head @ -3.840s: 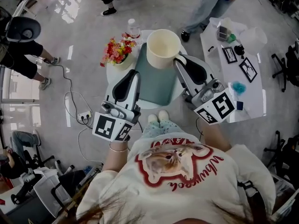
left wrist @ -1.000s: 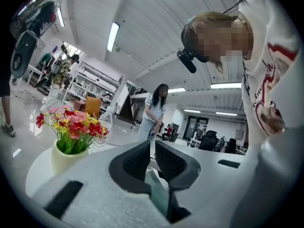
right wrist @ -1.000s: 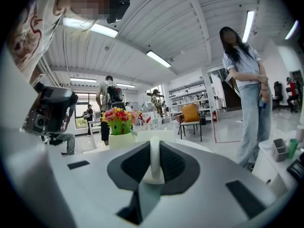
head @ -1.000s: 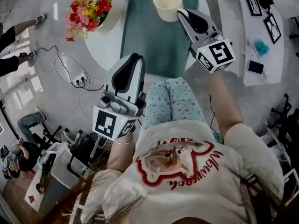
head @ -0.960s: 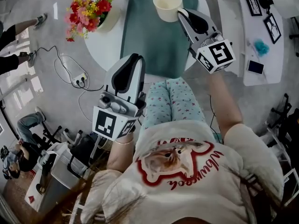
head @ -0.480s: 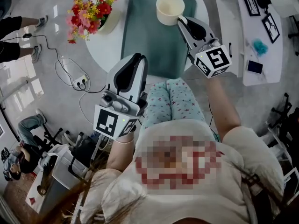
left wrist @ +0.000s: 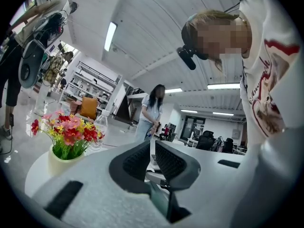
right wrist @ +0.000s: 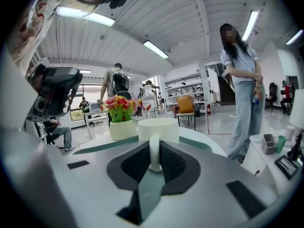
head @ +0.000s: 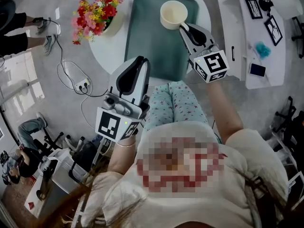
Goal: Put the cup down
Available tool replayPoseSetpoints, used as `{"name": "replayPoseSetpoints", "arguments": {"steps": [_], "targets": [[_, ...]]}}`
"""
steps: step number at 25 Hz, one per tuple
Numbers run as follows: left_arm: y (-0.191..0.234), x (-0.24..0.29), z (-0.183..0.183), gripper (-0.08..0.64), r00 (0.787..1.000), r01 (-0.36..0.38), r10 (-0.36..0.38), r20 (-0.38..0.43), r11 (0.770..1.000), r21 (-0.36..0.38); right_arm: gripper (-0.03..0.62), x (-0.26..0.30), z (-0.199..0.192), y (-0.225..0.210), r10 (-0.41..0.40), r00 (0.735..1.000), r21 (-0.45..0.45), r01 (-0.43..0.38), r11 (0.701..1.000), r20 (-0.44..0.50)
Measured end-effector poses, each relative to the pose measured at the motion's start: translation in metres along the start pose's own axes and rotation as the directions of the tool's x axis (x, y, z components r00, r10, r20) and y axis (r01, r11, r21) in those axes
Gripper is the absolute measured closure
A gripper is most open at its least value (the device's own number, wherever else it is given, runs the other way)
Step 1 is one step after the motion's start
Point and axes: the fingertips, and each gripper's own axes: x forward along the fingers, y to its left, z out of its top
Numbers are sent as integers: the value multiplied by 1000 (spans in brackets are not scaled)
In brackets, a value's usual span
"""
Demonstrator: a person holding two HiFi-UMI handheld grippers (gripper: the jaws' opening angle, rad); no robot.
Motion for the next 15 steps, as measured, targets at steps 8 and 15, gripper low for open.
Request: {"name": "replayPoseSetpoints", "arguments": {"steps": [8,15], "targets": [[-3,-1,5,515,1000,1,-1,8,1000,8,532,2,-11,1,-8,999,3,8,1000,-52],[-6,-6,9,515,1000,-6,6,7,1000,20,531,2,-12,2,3,999,24,-2,1000,-44]]}}
